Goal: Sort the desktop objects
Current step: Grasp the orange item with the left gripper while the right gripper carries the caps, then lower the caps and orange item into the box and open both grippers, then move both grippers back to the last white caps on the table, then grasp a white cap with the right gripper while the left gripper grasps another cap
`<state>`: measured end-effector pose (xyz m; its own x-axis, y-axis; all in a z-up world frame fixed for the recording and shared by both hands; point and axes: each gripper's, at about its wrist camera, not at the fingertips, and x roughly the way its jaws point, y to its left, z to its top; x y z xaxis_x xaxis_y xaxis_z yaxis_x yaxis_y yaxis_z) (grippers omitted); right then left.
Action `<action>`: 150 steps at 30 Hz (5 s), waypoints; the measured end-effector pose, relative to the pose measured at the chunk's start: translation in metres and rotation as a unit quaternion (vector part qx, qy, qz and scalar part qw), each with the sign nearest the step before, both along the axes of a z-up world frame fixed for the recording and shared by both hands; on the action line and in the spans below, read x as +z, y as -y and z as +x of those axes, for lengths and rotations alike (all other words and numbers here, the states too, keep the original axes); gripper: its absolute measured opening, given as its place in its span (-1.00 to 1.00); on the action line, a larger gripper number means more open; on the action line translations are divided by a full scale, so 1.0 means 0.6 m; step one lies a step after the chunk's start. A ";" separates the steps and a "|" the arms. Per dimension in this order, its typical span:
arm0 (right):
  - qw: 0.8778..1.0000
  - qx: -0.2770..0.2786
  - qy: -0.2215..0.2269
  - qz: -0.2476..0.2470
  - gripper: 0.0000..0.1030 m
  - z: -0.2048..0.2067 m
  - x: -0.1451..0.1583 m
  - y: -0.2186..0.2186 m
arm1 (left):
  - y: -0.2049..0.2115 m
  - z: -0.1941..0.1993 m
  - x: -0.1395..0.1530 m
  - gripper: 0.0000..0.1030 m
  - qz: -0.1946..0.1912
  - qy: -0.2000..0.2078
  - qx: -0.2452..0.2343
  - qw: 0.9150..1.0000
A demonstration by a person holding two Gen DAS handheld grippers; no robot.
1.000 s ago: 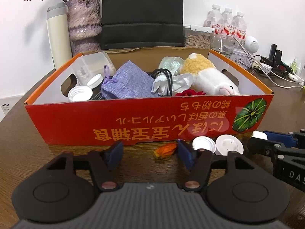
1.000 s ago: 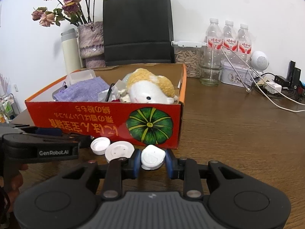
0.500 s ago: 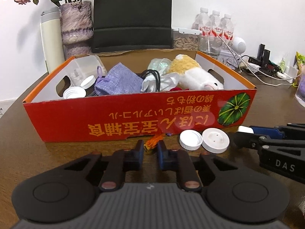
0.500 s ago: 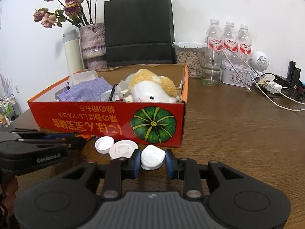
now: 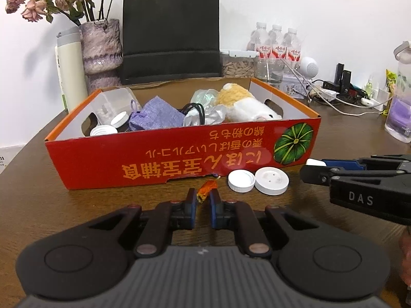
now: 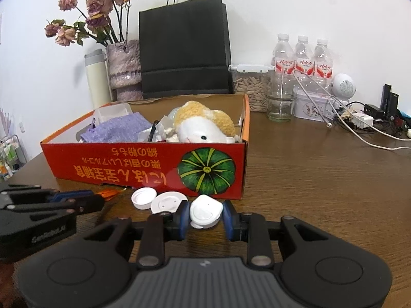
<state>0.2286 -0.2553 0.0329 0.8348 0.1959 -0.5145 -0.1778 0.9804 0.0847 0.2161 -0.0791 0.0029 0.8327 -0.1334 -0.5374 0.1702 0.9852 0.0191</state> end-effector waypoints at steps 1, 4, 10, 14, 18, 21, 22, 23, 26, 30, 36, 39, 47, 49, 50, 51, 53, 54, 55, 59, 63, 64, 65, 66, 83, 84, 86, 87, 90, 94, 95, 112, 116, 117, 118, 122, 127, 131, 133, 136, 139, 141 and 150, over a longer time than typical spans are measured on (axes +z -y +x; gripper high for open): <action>1.000 0.000 0.002 0.000 -0.49 -0.002 0.000 -0.001 | -0.001 -0.004 0.002 -0.79 0.000 0.003 0.001 1.000; 1.000 0.001 0.009 -0.001 -0.49 -0.011 0.002 -0.004 | -0.004 -0.016 0.008 -0.79 0.000 0.011 0.003 1.000; 1.000 0.013 0.026 0.006 -0.49 -0.027 0.017 -0.014 | -0.014 -0.030 0.030 -0.79 -0.007 0.028 0.006 1.000; 0.998 0.023 0.051 0.001 -0.49 -0.033 0.037 -0.028 | -0.025 -0.033 0.052 -0.79 -0.014 0.046 0.009 0.999; 0.997 0.034 0.073 -0.005 -0.49 -0.023 0.061 -0.044 | -0.035 -0.024 0.077 -0.79 -0.020 0.069 0.018 0.997; 0.995 0.039 0.090 -0.006 -0.49 -0.006 0.080 -0.057 | -0.043 -0.010 0.093 -0.79 -0.026 0.084 0.027 0.996; 0.995 0.039 0.094 -0.006 -0.49 -0.001 0.085 -0.061 | -0.045 -0.004 0.099 -0.78 -0.029 0.090 0.030 0.995; 0.994 0.040 0.099 -0.005 -0.49 0.006 0.089 -0.067 | -0.048 0.001 0.104 -0.78 -0.030 0.095 0.031 0.995; 0.993 0.040 0.111 0.001 -0.49 0.029 0.097 -0.083 | -0.050 0.021 0.117 -0.78 -0.028 0.112 0.037 0.993; 0.991 0.032 0.130 -0.003 -0.49 0.062 0.086 -0.105 | -0.053 0.055 0.118 -0.78 -0.029 0.113 0.040 0.992; 0.993 0.027 0.117 -0.002 -0.49 0.104 0.062 -0.117 | -0.056 0.098 0.095 -0.78 -0.019 0.117 0.042 0.992; 0.993 0.027 0.115 -0.008 -0.49 0.120 0.051 -0.119 | -0.062 0.121 0.082 -0.78 -0.014 0.113 0.045 0.992; 0.995 0.033 0.098 -0.019 -0.49 0.154 0.029 -0.117 | -0.075 0.166 0.059 -0.78 -0.006 0.103 0.048 0.993; 0.995 0.034 0.094 -0.020 -0.49 0.158 0.025 -0.117 | -0.075 0.172 0.053 -0.78 -0.002 0.102 0.047 0.994; 0.995 0.035 0.092 -0.021 -0.48 0.160 0.023 -0.116 | -0.074 0.174 0.051 -0.78 0.000 0.100 0.046 0.994; 0.995 0.035 0.091 -0.020 -0.48 0.160 0.022 -0.116 | -0.074 0.176 0.048 -0.77 0.001 0.098 0.045 0.994; 0.995 0.037 0.091 -0.019 -0.46 0.160 0.020 -0.115 | -0.073 0.177 0.045 -0.74 0.003 0.097 0.046 0.994; 0.995 0.039 0.091 -0.019 -0.37 0.159 0.021 -0.115 | -0.074 0.177 0.044 -0.66 0.004 0.099 0.046 0.994; 0.995 0.041 0.093 -0.017 -0.23 0.158 0.021 -0.115 | -0.074 0.176 0.043 -0.59 0.004 0.102 0.047 0.994; 0.993 0.043 0.111 -0.023 0.33 0.146 0.023 -0.119 | -0.074 0.169 0.044 0.25 0.012 0.121 0.062 0.991; 0.990 0.035 0.131 -0.042 0.77 0.132 0.025 -0.122 | -0.074 0.157 0.046 1.00 0.012 0.149 0.080 0.986; 0.990 0.034 0.134 -0.043 0.87 0.130 0.026 -0.122 | -0.075 0.153 0.047 1.00 0.010 0.159 0.082 0.984; 0.989 0.031 0.135 -0.043 0.94 0.129 0.027 -0.122 | -0.075 0.151 0.048 1.00 0.009 0.165 0.082 0.983; 0.989 0.028 0.136 -0.043 1.00 0.128 0.027 -0.121 | -0.075 0.148 0.048 1.00 0.009 0.170 0.082 0.982; 0.991 -0.001 0.128 -0.040 1.00 0.070 0.036 -0.089 | -0.077 0.085 0.058 1.00 0.004 0.162 0.093 0.982; 0.991 -0.001 0.125 -0.041 1.00 0.065 0.038 -0.086 | -0.077 0.080 0.059 1.00 0.003 0.160 0.092 0.983; 0.992 -0.001 0.121 -0.044 1.00 0.053 0.039 -0.081 | -0.077 0.069 0.061 1.00 0.001 0.153 0.088 0.984; 0.992 -0.001 0.117 -0.046 1.00 0.048 0.039 -0.079 | -0.078 0.065 0.061 1.00 0.000 0.148 0.085 0.985; 0.993 0.001 0.103 -0.051 1.00 0.030 0.038 -0.071 | -0.075 0.051 0.058 1.00 0.012 0.134 0.085 0.987; 0.995 0.005 0.081 -0.057 1.00 0.009 0.033 -0.059 | -0.077 0.030 0.053 1.00 0.021 0.121 0.083 0.989; 0.995 0.005 0.076 -0.061 1.00 0.004 0.030 -0.056 | -0.078 0.026 0.052 1.00 0.021 0.116 0.080 0.990; 0.998 -0.010 -0.051 -0.041 1.00 0.003 -0.013 -0.009 | -0.069 0.000 0.007 1.00 0.067 0.007 0.055 0.996; 0.997 -0.005 -0.063 -0.037 1.00 0.023 -0.014 -0.020 | -0.067 0.007 -0.002 1.00 0.071 -0.011 0.058 0.996; 0.997 -0.003 -0.062 -0.040 0.98 0.027 -0.014 -0.025 | -0.067 0.008 -0.004 1.00 0.071 -0.014 0.058 0.996; 0.997 0.001 -0.062 -0.041 0.96 0.031 -0.014 -0.030 | -0.068 0.009 -0.005 1.00 0.070 -0.017 0.058 0.996; 0.996 0.012 -0.068 -0.050 0.81 0.052 -0.016 -0.052 | -0.073 0.013 -0.010 1.00 0.066 -0.025 0.061 0.996; 0.997 0.025 -0.062 -0.050 0.50 0.068 -0.013 -0.068 | -0.080 0.019 -0.017 1.00 0.057 -0.039 0.067 0.995; 0.996 0.042 -0.059 -0.045 0.36 0.071 -0.013 -0.075 | -0.087 0.024 -0.018 1.00 0.038 -0.048 0.066 0.996; 0.996 0.050 -0.055 -0.043 0.10 0.069 -0.012 -0.077 | -0.089 0.026 -0.019 1.00 0.029 -0.052 0.067 0.996; 0.996 0.059 -0.047 -0.046 -0.26 0.065 -0.011 -0.079 | -0.092 0.028 -0.021 1.00 0.016 -0.058 0.068 0.996; 0.996 0.064 -0.042 -0.045 -0.26 0.062 -0.012 -0.077 | -0.094 0.029 -0.022 1.00 0.008 -0.061 0.070 0.996; 0.996 0.064 -0.040 -0.045 -0.26 0.059 -0.012 -0.075 | -0.093 0.031 -0.022 1.00 0.007 -0.061 0.071 0.996; 0.997 0.058 -0.031 -0.045 -0.26 0.054 -0.009 -0.052 | -0.064 0.039 -0.018 1.00 0.011 -0.062 0.058 0.996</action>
